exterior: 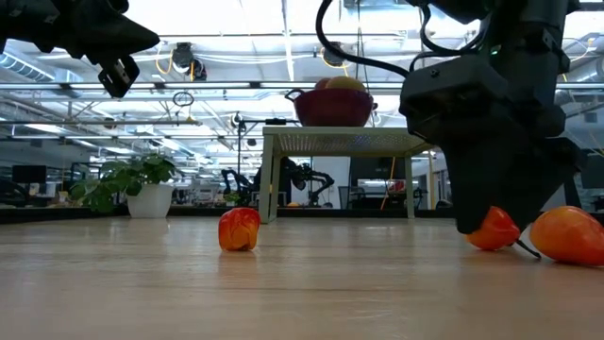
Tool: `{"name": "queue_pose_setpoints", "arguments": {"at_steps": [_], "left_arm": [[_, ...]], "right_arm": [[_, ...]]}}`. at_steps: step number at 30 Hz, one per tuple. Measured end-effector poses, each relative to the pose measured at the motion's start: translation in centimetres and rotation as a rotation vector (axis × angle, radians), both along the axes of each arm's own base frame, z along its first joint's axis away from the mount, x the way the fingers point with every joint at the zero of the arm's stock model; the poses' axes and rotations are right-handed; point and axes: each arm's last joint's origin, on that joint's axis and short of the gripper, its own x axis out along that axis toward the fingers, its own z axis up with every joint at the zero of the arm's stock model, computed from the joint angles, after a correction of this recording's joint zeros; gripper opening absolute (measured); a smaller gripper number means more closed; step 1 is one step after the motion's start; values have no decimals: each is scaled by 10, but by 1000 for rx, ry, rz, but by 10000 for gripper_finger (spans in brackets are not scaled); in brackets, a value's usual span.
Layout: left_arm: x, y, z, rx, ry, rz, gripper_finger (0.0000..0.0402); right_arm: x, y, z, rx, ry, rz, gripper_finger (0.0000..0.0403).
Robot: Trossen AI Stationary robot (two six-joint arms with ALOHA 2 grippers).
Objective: Pick & Place Fruit
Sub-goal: Put the pear into the strainer bowl
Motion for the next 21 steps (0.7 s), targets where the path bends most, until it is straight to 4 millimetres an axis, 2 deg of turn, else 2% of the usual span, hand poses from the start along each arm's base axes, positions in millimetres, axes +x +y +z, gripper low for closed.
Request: {"name": "queue_pose_setpoints", "arguments": {"at_steps": [14, 21], "left_arm": [[0, 0, 0, 5, 0, -1, 10], [0, 0, 0, 5, 0, 0, 10]], "right_arm": [[-2, -1, -1, -8, 29, -7, 139], [-2, -1, -1, -8, 23, 1, 115]]}}
